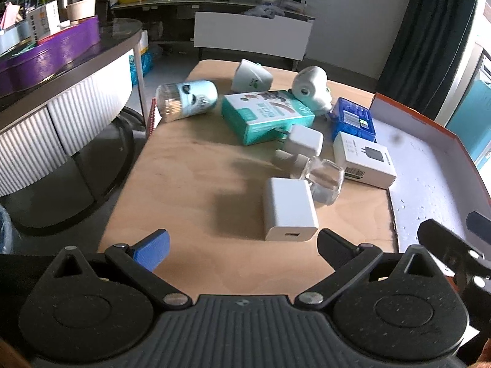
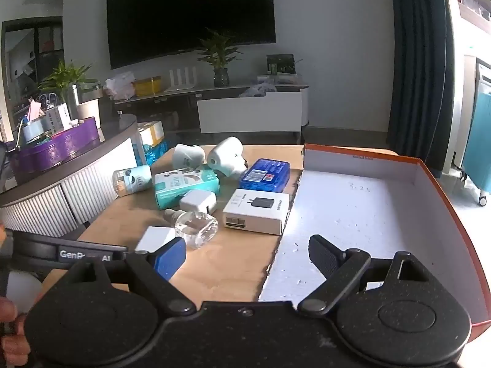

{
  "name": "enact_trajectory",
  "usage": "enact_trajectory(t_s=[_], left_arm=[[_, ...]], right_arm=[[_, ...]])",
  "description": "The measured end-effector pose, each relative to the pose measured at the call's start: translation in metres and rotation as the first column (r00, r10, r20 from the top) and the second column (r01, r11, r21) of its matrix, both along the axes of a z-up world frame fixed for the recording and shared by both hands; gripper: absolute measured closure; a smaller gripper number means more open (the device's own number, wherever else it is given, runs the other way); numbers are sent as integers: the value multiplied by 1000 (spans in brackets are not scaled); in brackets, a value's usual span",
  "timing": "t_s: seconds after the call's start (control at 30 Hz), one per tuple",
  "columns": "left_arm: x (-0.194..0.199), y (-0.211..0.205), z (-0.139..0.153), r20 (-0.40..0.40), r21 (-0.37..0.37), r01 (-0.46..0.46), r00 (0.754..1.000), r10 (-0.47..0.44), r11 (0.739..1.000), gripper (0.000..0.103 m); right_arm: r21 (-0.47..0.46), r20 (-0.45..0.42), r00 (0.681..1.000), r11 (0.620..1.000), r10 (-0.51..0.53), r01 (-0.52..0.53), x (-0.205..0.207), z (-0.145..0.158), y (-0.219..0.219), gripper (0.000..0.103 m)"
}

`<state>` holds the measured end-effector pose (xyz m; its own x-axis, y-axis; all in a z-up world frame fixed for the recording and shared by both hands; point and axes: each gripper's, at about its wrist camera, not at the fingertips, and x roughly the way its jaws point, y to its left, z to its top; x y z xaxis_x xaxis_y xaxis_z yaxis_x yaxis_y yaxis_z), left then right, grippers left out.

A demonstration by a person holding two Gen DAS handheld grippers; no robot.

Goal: Organize rigid objects
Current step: 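Move the left tool toward the white square charger on the table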

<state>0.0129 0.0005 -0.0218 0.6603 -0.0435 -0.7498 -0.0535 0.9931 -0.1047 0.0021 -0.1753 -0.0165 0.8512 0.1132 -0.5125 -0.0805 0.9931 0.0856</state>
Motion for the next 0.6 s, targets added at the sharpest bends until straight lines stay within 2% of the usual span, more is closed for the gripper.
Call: enact_trajectory(t_s=[0.17, 0.6], left_arm=[[11, -7, -3, -4, 2, 3, 1000, -3, 1000, 0], [28, -23, -14, -30, 35, 24, 999, -23, 999, 0]], right_arm=[[3, -8, 1000, 1000, 2, -2, 11, -4, -13, 1], [2, -48, 999, 1000, -10, 10, 20, -12, -9, 1]])
